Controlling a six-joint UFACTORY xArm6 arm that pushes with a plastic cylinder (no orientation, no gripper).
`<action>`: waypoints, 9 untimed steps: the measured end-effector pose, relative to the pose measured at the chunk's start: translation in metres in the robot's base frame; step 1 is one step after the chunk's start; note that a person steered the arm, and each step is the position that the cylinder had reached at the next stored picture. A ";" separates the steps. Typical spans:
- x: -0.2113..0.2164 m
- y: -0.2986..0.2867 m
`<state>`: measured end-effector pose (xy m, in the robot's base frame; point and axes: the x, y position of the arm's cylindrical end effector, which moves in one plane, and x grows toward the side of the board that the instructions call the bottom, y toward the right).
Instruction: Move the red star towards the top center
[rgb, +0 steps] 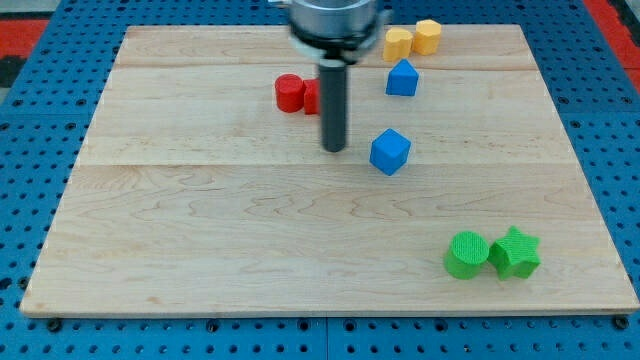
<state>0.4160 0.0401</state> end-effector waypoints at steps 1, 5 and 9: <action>-0.008 0.044; -0.057 -0.007; -0.125 -0.069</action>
<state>0.2906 -0.0288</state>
